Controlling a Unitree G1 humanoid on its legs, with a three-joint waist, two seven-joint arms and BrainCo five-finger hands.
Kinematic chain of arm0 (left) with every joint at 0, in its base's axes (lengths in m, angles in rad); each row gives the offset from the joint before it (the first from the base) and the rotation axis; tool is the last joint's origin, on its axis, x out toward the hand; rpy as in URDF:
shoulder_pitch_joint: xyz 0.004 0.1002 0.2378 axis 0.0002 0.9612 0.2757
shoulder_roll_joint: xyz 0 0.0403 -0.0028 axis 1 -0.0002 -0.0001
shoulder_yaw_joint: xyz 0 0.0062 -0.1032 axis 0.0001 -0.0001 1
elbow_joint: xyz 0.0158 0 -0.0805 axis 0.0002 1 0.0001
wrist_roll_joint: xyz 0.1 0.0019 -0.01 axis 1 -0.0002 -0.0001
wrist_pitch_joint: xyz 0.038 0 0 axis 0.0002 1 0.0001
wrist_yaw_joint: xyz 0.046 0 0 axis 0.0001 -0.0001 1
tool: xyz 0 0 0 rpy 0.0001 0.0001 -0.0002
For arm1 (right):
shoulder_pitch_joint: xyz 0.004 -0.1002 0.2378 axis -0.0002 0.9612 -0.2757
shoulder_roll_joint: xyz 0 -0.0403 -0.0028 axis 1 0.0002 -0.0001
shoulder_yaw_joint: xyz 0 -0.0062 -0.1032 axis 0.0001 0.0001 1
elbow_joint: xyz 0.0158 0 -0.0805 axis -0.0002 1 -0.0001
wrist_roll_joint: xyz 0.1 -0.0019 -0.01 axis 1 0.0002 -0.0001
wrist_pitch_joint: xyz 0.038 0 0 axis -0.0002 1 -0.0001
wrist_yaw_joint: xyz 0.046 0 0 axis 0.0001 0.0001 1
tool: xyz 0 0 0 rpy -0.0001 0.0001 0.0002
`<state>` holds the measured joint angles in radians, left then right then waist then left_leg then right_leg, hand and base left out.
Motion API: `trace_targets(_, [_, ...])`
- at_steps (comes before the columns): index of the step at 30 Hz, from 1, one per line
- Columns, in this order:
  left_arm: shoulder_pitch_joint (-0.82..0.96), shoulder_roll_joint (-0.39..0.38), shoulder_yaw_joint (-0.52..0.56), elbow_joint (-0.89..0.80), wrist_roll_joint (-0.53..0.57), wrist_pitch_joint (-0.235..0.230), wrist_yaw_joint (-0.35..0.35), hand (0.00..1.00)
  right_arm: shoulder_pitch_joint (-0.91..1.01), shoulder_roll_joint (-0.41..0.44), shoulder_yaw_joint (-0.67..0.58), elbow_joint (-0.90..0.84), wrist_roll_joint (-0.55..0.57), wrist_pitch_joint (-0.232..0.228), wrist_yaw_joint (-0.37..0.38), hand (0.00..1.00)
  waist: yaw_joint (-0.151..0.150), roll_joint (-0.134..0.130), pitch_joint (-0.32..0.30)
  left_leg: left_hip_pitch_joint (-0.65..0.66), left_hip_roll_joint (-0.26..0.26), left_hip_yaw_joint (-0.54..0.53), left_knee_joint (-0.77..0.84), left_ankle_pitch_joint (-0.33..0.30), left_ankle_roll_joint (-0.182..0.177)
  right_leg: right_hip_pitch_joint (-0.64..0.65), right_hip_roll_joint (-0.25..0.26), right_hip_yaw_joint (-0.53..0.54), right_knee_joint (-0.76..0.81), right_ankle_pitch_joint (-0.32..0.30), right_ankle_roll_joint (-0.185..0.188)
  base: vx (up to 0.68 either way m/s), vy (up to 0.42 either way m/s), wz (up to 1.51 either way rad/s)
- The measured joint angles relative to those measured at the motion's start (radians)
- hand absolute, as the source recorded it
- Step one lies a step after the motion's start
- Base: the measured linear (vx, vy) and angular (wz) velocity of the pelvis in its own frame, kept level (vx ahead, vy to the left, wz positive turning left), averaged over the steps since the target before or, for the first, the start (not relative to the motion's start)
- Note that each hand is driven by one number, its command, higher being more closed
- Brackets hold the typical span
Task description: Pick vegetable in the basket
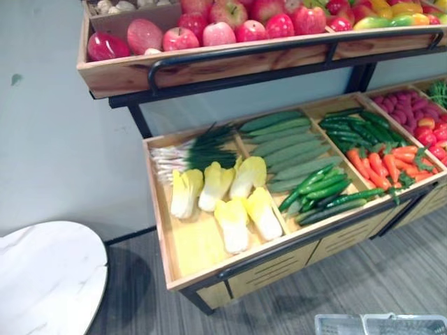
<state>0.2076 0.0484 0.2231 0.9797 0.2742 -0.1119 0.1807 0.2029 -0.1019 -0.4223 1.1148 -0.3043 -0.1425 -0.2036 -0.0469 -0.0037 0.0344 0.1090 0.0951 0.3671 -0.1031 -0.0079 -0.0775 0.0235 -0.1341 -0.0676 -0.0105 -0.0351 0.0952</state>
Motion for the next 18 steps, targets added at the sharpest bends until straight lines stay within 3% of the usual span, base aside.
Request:
trace_targets(1, [0.027,0.001,-0.075,-0.128,0.001,-0.024,0.02,0.0,0.011,0.007,0.003,0.0,0.001,0.0,-0.009,1.0,0.006,-0.002,0.0,-0.01,-0.004,-0.022,0.0,0.004,0.0,-0.003,-0.005,-0.015,0.0,-0.002,0.001,-0.04,-0.015,0.42])
trace_targets(2, [0.058,-0.007,-0.12,-0.237,0.013,-0.079,0.055,0.0,0.018,0.012,0.008,0.001,0.004,-0.001,-0.022,1.0,0.012,-0.003,0.0,-0.022,-0.008,-0.033,0.0,0.008,0.003,-0.004,-0.01,-0.031,0.0,-0.007,-0.001,-0.03,-0.008,0.4])
trace_targets(4, [0.076,-0.042,-0.133,-0.347,0.026,-0.133,0.111,0.0,0.031,0.024,0.009,0.001,0.012,-0.007,-0.045,1.0,0.025,-0.007,-0.002,-0.025,-0.012,-0.05,0.0,0.009,0.005,-0.001,-0.014,-0.042,0.001,-0.008,0.001,0.01,0.003,0.25])
trace_targets(8, [0.132,-0.093,-0.104,-0.554,0.041,-0.111,0.25,0.0,0.047,0.045,0.049,0.0,0.031,-0.025,-0.077,1.0,0.024,-0.012,-0.009,-0.034,-0.012,-0.076,0.0,0.015,0.013,0.002,-0.017,-0.073,0.013,-0.014,0.002,0.04,-0.013,0.21])
trace_targets(10, [0.144,-0.093,-0.12,-0.663,0.053,-0.105,0.281,0.0,0.049,0.046,0.064,0.0,0.031,-0.024,-0.078,1.0,0.031,-0.016,-0.011,-0.034,-0.01,-0.078,0.0,0.016,0.014,0.006,-0.016,-0.079,0.013,-0.015,0.003,0.05,-0.014,0.11])
trace_targets(12, [0.127,-0.09,-0.144,-0.788,0.055,-0.101,0.309,0.0,0.045,0.046,0.101,-0.002,0.028,-0.022,-0.078,1.0,0.032,-0.02,-0.013,-0.027,-0.008,-0.078,0.0,0.017,0.014,0.018,-0.015,-0.084,0.008,-0.015,0.003,0.06,-0.017,0.01])
trace_targets(18, [0.042,-0.086,-0.253,-0.839,0.054,-0.096,0.313,0.0,0.024,0.043,0.158,-0.006,0.001,-0.013,-0.076,1.0,0.023,-0.019,-0.014,-0.017,0.003,-0.073,0.0,0.016,0.011,0.032,-0.008,-0.087,-0.008,-0.014,0.002,0.01,-0.019,-0.02])
